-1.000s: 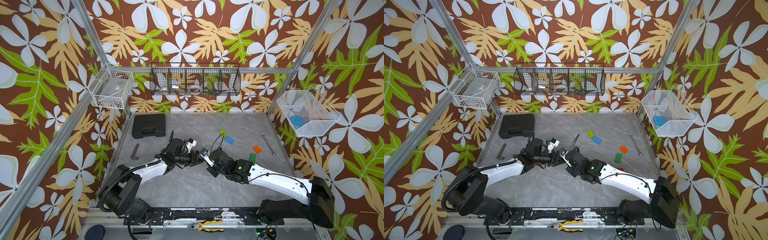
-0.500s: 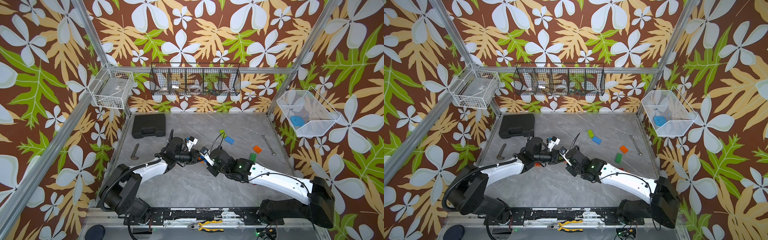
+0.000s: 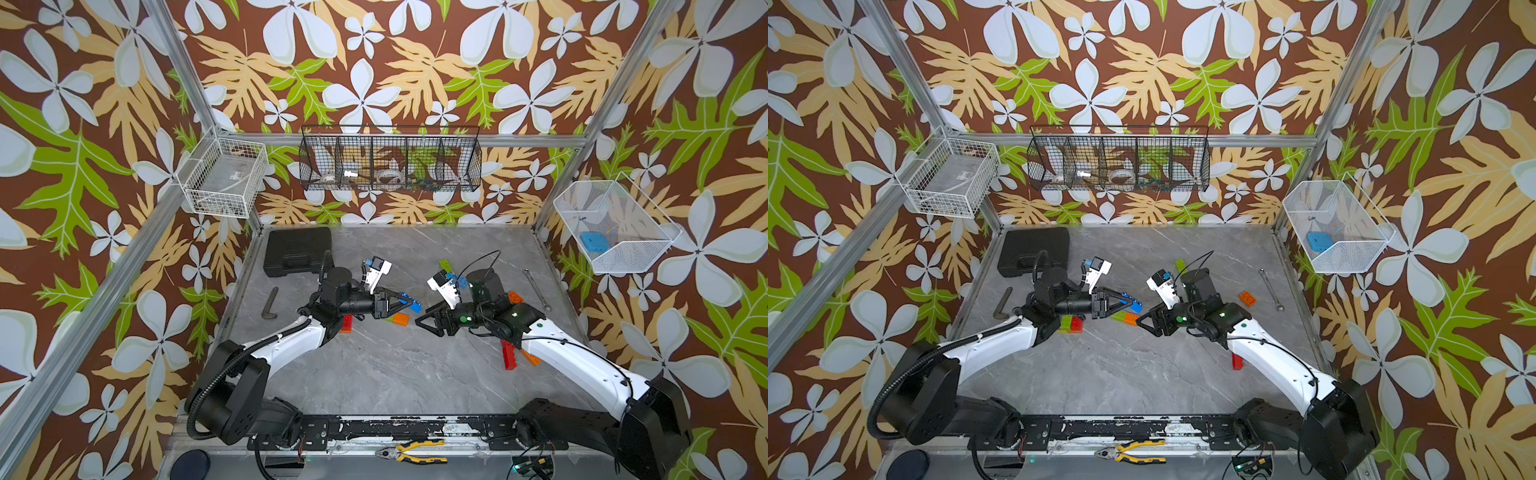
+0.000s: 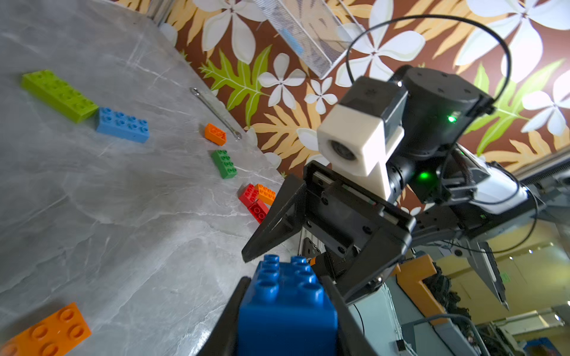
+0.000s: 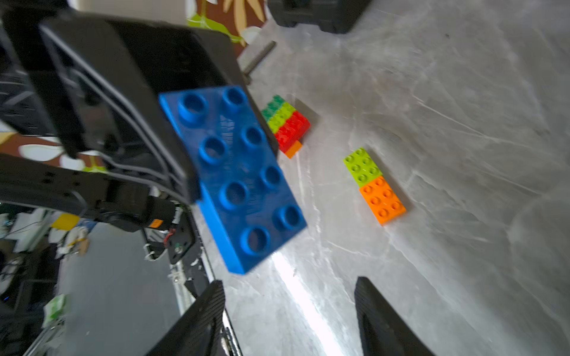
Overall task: Assemble a rectangle with lego
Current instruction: Place the lego brick at the center of the board.
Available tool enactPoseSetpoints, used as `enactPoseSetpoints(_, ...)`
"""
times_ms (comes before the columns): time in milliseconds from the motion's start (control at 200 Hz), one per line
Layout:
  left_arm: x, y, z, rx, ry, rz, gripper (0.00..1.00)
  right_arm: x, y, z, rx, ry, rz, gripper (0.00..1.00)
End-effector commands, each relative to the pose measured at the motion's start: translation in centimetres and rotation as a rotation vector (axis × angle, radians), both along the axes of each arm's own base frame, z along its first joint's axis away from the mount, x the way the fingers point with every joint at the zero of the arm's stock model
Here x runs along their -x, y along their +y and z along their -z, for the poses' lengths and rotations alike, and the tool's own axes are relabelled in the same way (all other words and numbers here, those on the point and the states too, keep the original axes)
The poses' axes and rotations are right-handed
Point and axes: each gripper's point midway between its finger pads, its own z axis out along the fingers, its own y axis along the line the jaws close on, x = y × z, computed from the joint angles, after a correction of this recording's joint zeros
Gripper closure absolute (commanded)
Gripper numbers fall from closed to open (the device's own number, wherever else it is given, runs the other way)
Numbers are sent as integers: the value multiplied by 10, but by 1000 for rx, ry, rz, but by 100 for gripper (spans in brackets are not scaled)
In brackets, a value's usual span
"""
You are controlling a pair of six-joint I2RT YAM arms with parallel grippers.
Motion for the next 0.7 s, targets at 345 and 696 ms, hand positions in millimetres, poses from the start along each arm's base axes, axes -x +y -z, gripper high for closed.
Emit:
enactPoseSetpoints(345,31,0,-40,169,-156,169,100,7,16,-47,-164,1,-154,51)
enactPoseSetpoints(696,30,-4,-35,160,-123,179,100,-2,23,-49,-182,9,-161,69)
